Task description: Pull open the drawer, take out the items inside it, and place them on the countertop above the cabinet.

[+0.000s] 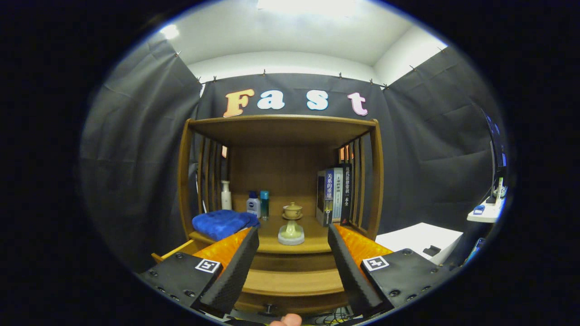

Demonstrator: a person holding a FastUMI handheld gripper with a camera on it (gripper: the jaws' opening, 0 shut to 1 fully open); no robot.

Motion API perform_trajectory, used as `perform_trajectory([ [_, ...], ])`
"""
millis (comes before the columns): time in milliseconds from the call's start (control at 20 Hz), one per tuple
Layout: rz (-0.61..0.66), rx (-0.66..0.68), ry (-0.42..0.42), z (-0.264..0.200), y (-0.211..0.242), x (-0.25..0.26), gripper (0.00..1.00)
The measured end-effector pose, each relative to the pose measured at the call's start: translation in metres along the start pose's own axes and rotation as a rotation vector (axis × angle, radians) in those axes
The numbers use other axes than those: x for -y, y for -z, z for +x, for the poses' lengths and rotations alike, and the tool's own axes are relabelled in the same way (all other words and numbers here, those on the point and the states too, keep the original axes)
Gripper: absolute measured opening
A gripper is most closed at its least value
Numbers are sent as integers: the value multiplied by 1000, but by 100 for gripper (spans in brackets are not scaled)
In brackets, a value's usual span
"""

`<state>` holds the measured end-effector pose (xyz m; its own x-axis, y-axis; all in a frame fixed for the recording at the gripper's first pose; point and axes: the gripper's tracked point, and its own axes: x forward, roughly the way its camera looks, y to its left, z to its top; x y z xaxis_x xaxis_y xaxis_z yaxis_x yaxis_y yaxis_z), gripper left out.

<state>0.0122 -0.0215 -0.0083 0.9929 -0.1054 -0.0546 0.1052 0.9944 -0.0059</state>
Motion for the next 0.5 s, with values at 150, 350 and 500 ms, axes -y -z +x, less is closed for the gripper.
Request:
perform_trajectory([
  [150,34,-3,-19,-15,33,-13,98],
  [350,53,-53,-16,-24,94,-14,98],
  [500,61,-66,-22,-26,124,-17,98],
])
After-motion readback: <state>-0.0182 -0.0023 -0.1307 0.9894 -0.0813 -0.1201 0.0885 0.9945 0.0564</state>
